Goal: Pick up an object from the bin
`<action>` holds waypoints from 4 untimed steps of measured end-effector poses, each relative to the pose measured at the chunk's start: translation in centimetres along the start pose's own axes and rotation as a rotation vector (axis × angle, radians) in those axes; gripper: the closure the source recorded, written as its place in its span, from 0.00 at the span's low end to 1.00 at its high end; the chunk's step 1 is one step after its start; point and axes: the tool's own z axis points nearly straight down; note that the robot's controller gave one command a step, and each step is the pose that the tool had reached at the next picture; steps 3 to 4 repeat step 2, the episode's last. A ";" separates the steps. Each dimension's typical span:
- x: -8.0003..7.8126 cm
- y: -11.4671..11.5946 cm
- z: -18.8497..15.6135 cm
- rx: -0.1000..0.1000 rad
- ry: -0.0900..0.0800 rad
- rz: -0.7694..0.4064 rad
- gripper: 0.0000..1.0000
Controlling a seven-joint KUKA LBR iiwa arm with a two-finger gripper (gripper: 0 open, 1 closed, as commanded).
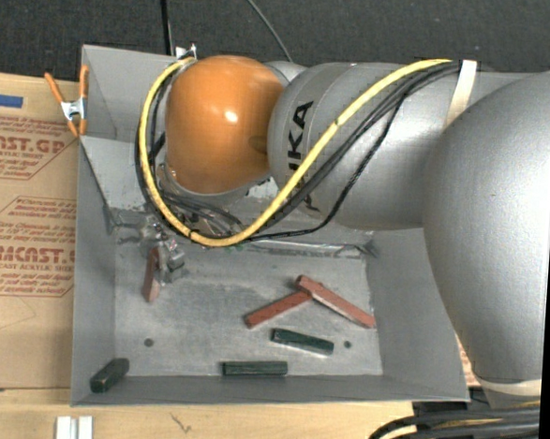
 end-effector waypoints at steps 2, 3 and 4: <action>0.4 -0.3 -1.4 -0.002 0.006 -0.066 1.00; 0.4 -0.3 -1.4 -0.002 0.006 -0.066 1.00; 0.4 -0.3 -1.4 -0.002 0.006 -0.066 1.00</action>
Offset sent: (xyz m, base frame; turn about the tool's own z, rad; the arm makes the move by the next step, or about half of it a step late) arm 0.0001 -0.0342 0.1041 -0.3677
